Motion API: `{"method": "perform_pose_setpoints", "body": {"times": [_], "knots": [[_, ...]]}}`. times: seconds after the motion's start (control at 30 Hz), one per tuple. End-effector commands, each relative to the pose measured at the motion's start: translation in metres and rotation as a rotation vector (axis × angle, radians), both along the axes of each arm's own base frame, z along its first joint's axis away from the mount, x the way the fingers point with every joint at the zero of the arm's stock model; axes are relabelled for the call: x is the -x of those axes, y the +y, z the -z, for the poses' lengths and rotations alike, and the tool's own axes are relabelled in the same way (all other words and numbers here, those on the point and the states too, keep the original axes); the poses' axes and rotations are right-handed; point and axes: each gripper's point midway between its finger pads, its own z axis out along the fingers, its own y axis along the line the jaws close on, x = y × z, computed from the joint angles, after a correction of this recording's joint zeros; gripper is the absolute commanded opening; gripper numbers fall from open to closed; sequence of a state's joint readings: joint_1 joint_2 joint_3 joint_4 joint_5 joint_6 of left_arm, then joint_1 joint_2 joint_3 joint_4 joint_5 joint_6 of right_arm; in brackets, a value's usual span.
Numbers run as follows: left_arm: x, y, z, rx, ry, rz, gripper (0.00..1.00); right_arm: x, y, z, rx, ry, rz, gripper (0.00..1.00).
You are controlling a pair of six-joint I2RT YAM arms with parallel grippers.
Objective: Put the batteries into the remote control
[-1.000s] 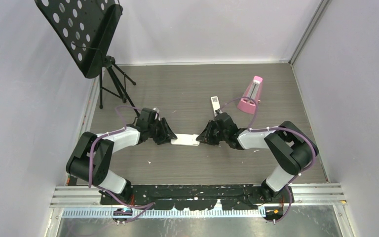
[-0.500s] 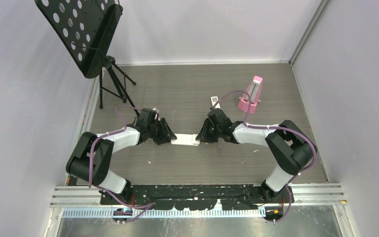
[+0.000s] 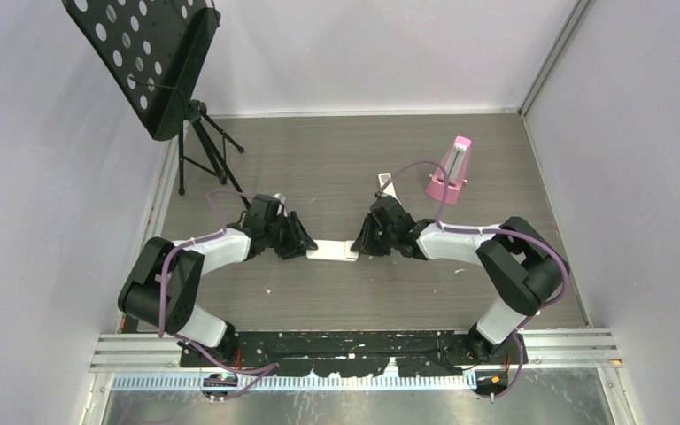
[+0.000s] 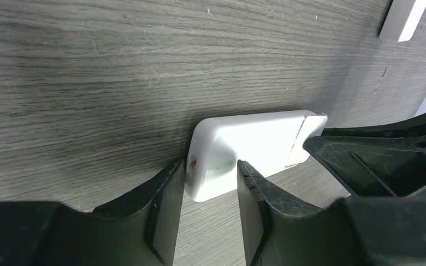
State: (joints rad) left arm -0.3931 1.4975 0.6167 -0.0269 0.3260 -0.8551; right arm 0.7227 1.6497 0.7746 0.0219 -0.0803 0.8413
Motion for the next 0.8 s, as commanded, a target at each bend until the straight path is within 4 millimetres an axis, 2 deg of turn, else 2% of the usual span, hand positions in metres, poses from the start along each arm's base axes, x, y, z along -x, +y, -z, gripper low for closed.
{"method": "perform_pose_setpoints", "body": {"times": [0.0, 0.17, 0.27, 0.37, 0.43, 0.77], "knots": [[0.044, 0.017, 0.042, -0.109, 0.157, 0.037, 0.43, 0.057, -0.017, 0.058, 0.152, 0.147, -0.215, 0.10], [0.045, 0.016, 0.042, -0.106, 0.160, 0.038, 0.43, 0.075, -0.018, 0.069, 0.157, 0.220, -0.291, 0.14], [0.045, 0.016, 0.043, -0.108, 0.161, 0.035, 0.44, 0.075, -0.028, 0.075, 0.209, 0.240, -0.261, 0.19], [0.044, 0.019, 0.043, -0.119, 0.158, 0.026, 0.45, 0.070, -0.042, 0.078, 0.279, 0.234, -0.193, 0.20], [0.044, 0.020, 0.043, -0.124, 0.155, 0.022, 0.45, 0.069, -0.045, 0.077, 0.287, 0.231, -0.167, 0.21], [0.046, 0.016, 0.041, -0.105, 0.149, 0.026, 0.43, 0.083, -0.027, 0.073, 0.172, 0.345, -0.114, 0.20]]}}
